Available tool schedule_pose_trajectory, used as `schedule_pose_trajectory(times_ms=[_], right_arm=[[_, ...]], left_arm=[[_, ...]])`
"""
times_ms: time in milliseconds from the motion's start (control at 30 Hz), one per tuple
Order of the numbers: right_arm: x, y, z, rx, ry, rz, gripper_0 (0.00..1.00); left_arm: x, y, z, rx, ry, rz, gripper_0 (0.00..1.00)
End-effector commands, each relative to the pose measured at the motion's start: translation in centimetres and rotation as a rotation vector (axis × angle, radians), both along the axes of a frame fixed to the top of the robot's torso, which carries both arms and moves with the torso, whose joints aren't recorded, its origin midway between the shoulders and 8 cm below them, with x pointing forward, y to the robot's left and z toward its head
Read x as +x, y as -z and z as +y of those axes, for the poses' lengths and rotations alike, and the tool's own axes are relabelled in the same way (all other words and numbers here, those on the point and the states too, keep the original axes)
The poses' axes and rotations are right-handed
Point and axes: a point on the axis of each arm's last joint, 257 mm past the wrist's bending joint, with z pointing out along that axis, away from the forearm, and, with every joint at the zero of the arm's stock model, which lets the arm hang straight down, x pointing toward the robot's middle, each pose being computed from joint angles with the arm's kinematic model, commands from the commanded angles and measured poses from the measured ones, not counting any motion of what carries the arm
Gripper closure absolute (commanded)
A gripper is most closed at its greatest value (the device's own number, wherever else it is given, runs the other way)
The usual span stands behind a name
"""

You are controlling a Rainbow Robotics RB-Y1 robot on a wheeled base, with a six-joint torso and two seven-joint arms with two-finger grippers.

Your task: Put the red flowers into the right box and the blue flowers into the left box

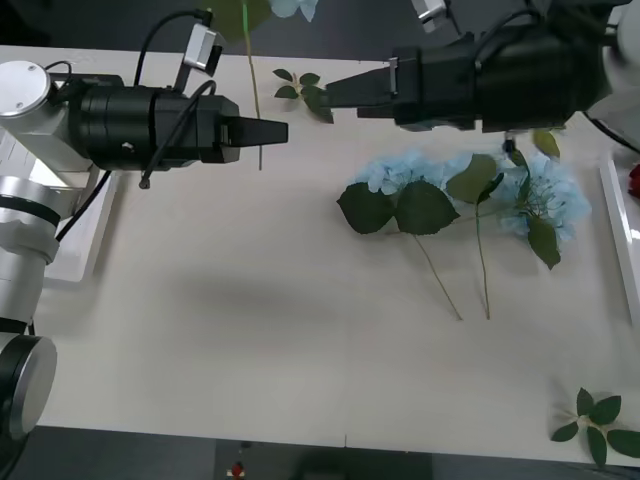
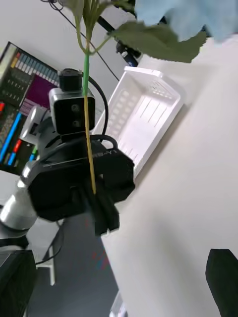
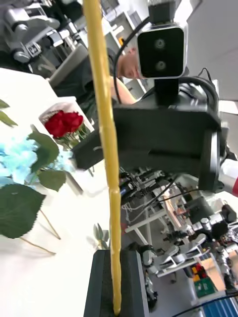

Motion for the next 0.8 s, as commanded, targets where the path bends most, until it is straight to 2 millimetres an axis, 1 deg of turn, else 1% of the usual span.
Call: schedule_pose_trajectory(times_ms=[33, 67, 100, 133, 167, 233, 267, 300, 367, 400, 433, 467, 500, 533, 567, 600, 633, 667, 700, 733, 767, 800], right_arm=[[1.6, -4.5, -4.8, 0.026, 0.029, 0.030, 0.00], [1.7, -4.7, -5.6, 0.019, 0.031, 0.036, 0.00], [1.8, -4.8, -7.5, -0.001, 0.031, 0.058, 0.00], [1.8, -4.9, -8.4, -0.011, 0.031, 0.068, 0.00], [1.6, -4.7, -9.9, -0.035, 0.027, 0.088, 0.00], [1.2, -3.6, -13.1, -0.119, 0.029, 0.113, 0.00], [1.0, -3.0, -14.0, -0.154, 0.031, 0.120, 0.00], [0.1, -1.6, -16.1, -0.248, 0.027, 0.140, 0.00], [-0.9, -0.1, -18.6, -0.352, 0.033, 0.176, 0.00], [-1.4, 0.5, -19.8, -0.395, 0.044, 0.203, 0.00], [-2.0, 1.1, -21.3, -0.447, 0.063, 0.242, 0.00], [-2.3, 1.3, -22.0, -0.473, 0.073, 0.262, 0.00], [-3.1, 1.9, -23.4, -0.532, 0.099, 0.306, 0.00], [-3.5, 2.0, -23.9, -0.558, 0.110, 0.322, 0.00], [-3.9, 2.3, -24.6, -0.596, 0.128, 0.342, 0.00], [-4.5, 2.8, -25.4, -0.647, 0.153, 0.366, 0.00], [-5.0, 3.1, -25.7, -0.681, 0.172, 0.383, 0.00], [-5.5, 3.8, -25.7, -0.708, 0.196, 0.400, 0.00], [-5.7, 4.4, -25.6, -0.725, 0.218, 0.406, 0.00], [-5.8, 4.8, -25.6, -0.735, 0.232, 0.406, 0.00], [-6.0, 5.9, -25.3, -0.752, 0.262, 0.399, 0.00], [-6.1, 6.7, -25.1, -0.757, 0.283, 0.387, 0.00]], left_arm=[[1.0, -3.0, 2.9, 0.011, -0.038, -0.130, 1.00], [1.1, -3.0, 3.3, 0.019, -0.046, -0.131, 1.00], [1.5, -3.1, 4.5, 0.040, -0.065, -0.138, 1.00], [1.6, -3.1, 5.0, 0.052, -0.074, -0.140, 1.00], [1.9, -3.1, 6.2, 0.074, -0.092, -0.146, 1.00], [2.4, -3.1, 8.4, 0.121, -0.128, -0.152, 1.00], [2.6, -3.1, 9.1, 0.134, -0.139, -0.153, 1.00], [2.9, -3.0, 10.9, 0.174, -0.167, -0.158, 1.00], [3.4, -2.8, 13.2, 0.231, -0.209, -0.162, 1.00], [3.8, -2.5, 14.6, 0.264, -0.234, -0.160, 1.00], [4.2, -2.4, 16.3, 0.300, -0.265, -0.158, 1.00], [4.3, -2.5, 17.2, 0.318, -0.278, -0.157, 1.00], [4.7, -2.2, 19.4, 0.366, -0.316, -0.151, 1.00], [4.9, -2.1, 20.2, 0.386, -0.332, -0.150, 1.00], [5.0, -1.9, 21.5, 0.421, -0.353, -0.147, 1.00], [5.1, -1.6, 23.2, 0.469, -0.380, -0.141, 1.00], [5.2, -1.1, 24.9, 0.526, -0.405, -0.135, 1.00], [5.4, -0.8, 26.6, 0.582, -0.432, -0.131, 1.00], [5.4, -0.6, 27.8, 0.618, -0.454, -0.127, 1.00], [5.4, -0.5, 28.5, 0.641, -0.464, -0.125, 1.00], [5.4, -0.1, 30.0, 0.689, -0.489, -0.116, 1.00], [5.4, 0.3, 30.9, 0.722, -0.503, -0.110, 1.00]])
